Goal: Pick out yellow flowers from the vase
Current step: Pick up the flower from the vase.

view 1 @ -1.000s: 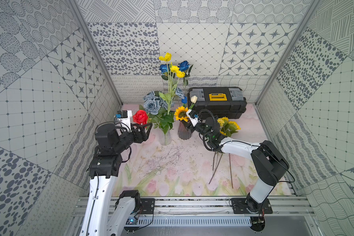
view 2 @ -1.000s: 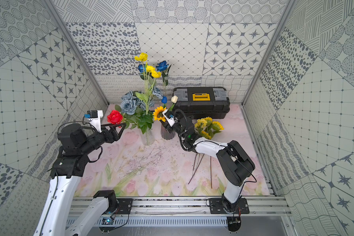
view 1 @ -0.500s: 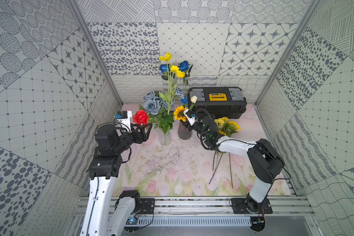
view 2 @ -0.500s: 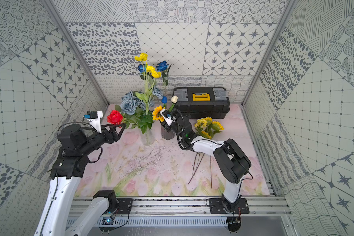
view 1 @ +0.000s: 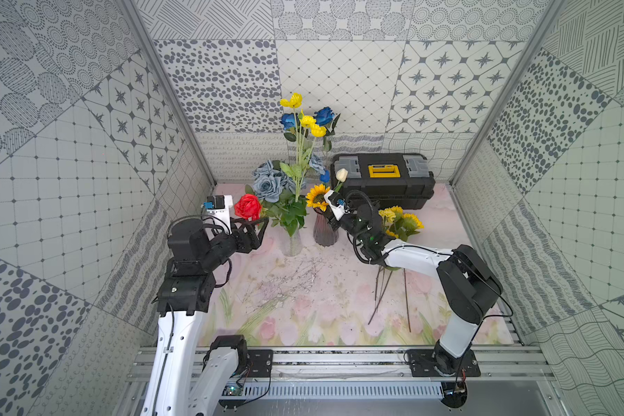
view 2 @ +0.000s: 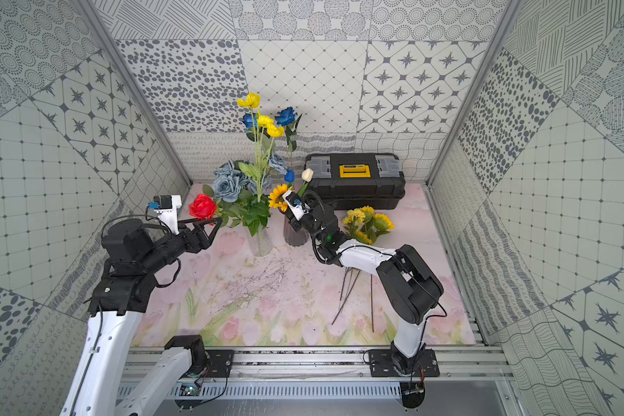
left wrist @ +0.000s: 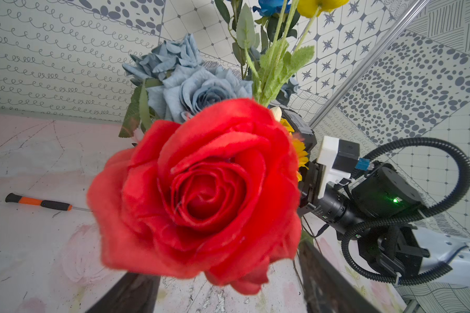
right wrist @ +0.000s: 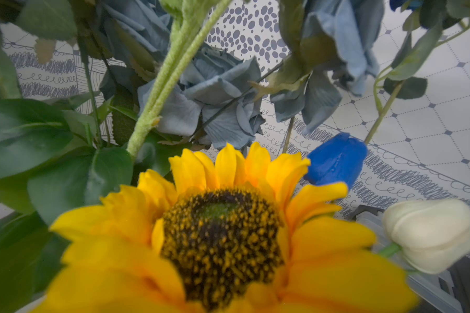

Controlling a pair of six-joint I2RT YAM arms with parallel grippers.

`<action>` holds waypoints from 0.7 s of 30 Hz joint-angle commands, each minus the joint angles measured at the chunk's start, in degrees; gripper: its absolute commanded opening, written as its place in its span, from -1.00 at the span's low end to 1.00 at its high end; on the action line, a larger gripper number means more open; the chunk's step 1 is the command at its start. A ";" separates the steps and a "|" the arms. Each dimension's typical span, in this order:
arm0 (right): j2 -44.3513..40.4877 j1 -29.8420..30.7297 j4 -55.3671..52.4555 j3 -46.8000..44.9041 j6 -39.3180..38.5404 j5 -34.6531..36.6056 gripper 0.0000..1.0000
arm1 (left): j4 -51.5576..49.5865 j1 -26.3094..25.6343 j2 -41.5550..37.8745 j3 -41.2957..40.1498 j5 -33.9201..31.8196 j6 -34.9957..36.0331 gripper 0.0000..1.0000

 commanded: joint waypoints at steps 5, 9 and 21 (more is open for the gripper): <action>-6.99 0.36 4.42 -0.12 2.33 0.18 -0.22 | 4.29 0.15 -0.06 -0.34 1.81 -0.40 0.56; -9.36 0.35 4.68 -0.32 3.72 -0.08 -0.23 | 4.20 0.17 -0.09 -0.30 1.80 -0.47 0.57; -17.51 0.37 2.81 0.26 7.23 -0.86 -0.25 | 4.07 0.15 -0.20 -0.43 1.71 -0.53 0.57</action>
